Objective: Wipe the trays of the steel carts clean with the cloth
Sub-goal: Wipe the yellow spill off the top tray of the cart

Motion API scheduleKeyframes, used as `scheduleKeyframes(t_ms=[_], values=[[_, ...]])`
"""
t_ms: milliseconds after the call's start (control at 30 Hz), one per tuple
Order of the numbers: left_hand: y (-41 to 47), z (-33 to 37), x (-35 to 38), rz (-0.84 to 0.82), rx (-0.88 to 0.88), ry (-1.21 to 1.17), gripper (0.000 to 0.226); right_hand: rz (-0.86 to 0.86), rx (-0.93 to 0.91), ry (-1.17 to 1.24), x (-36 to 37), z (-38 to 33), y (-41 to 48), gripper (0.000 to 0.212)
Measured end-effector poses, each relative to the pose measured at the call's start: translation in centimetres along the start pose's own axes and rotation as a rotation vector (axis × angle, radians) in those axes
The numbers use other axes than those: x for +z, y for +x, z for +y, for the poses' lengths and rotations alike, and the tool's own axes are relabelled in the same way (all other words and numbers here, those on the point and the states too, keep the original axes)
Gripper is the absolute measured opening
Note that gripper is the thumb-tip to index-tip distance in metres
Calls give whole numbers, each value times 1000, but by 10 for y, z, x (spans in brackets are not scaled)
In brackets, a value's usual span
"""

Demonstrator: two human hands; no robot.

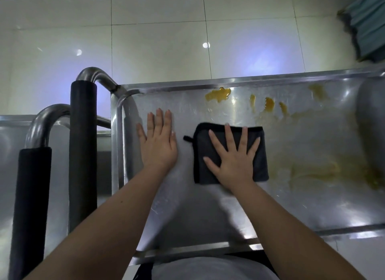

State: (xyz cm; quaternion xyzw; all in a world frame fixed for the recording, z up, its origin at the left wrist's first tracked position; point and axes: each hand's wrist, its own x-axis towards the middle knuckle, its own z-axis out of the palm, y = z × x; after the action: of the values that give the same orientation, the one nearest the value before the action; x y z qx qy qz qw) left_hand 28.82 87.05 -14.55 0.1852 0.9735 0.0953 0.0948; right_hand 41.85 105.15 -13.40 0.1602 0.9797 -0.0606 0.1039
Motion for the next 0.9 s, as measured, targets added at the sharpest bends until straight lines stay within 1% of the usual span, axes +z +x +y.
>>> scheduleKeyframes(t_ms=[167, 300, 467, 567, 633, 800, 900], values=[[1, 2, 1, -8, -17, 40, 59, -2, 16, -40, -16, -4, 76, 74], [2, 1, 0, -18, -18, 61, 59, -13, 21, -29, -23, -6, 106, 74], [2, 1, -1, -23, -15, 75, 59, -21, 20, -25, -26, -8, 107, 73], [2, 3, -3, -21, 9, 71, 59, 5, 44, -27, -26, -15, 100, 73], [0, 4, -3, -5, 22, 67, 60, -16, 44, -7, -22, -21, 94, 72], [-1, 7, -6, 9, 46, 35, 60, -13, 6, 1, -19, -19, 108, 70], [1, 7, -8, -29, 83, 40, 61, -13, -22, -3, -19, -16, 114, 70]])
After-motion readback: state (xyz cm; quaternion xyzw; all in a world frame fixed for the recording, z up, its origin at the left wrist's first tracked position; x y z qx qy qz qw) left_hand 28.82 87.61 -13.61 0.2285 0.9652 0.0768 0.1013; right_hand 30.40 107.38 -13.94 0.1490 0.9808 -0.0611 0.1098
